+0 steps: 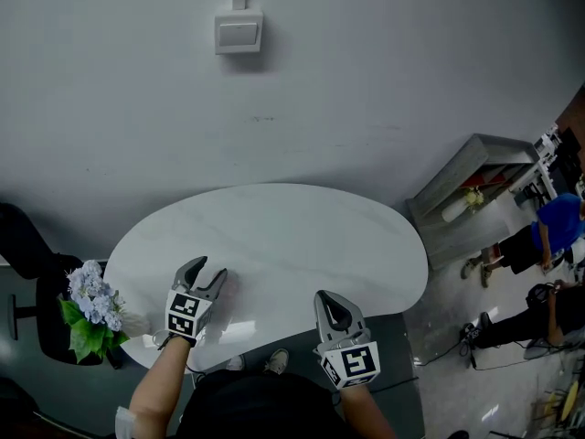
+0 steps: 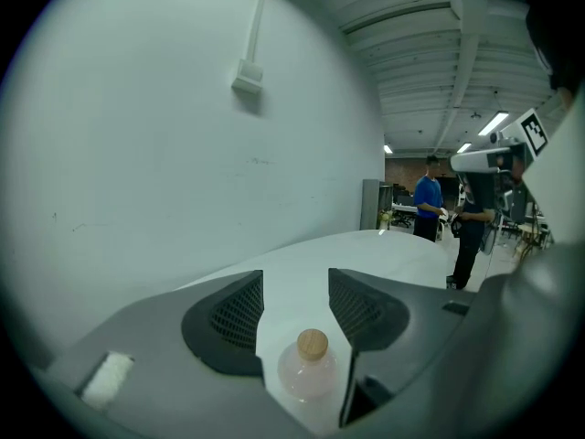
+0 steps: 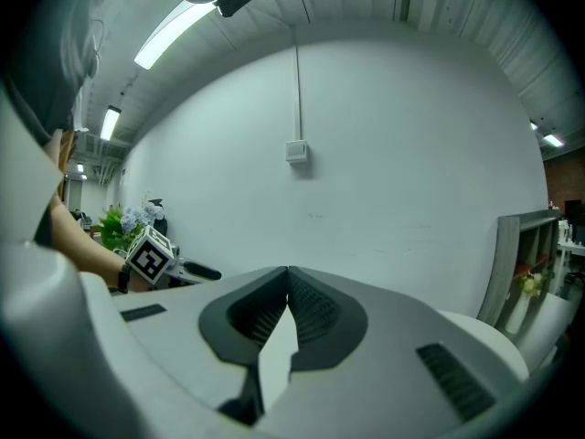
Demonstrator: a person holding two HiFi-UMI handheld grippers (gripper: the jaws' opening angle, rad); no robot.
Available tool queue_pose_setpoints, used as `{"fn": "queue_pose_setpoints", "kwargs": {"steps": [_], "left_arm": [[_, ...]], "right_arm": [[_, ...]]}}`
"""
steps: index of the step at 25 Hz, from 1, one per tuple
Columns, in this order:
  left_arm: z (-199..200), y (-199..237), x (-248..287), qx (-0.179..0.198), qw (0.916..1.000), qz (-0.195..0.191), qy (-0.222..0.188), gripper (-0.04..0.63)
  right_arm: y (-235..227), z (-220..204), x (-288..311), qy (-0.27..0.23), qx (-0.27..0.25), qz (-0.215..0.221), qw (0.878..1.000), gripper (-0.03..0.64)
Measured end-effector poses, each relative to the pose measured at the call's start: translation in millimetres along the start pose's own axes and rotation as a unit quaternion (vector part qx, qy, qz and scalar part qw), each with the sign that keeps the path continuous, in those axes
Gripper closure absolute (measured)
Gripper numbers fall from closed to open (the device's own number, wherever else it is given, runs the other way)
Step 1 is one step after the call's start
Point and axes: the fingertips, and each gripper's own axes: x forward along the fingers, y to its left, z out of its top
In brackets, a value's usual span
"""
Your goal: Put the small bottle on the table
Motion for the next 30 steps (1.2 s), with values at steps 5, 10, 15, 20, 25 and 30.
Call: {"fn": "queue_pose_setpoints", "kwargs": {"steps": [5,10,15,20,25,30], "left_arm": [[6,3,-10,-0.005,0.9999,0.009,0.006,0.503],[21,4,-24,-0.008,0.9997,0.016,-0.015,0.561],[50,2,-45,-0.008,0.9983,0.017,-0.056,0.581],[85,3,-68,-0.004,0.9949,0.019,-0.099,0.585],[111,5,-92,0.011,0.991,0.02,-0.132,0.586],[131,3,-117,0.032,0.9864,0.016,-0.16,0.586]], "right_arm": [[3,1,5,0.001,-0.001,0.012,1.0,0.611],[6,0,9,0.005,-0.004,0.021,1.0,0.611],[7,2,12,0.006,-0.01,0.026,1.0,0.611],[9,5,19,0.006,-0.015,0.033,0.999,0.611],[14,11,27,0.002,-0.015,0.043,0.999,0.611],[17,12,30,0.002,-0.013,0.048,0.999,0.611]]}}
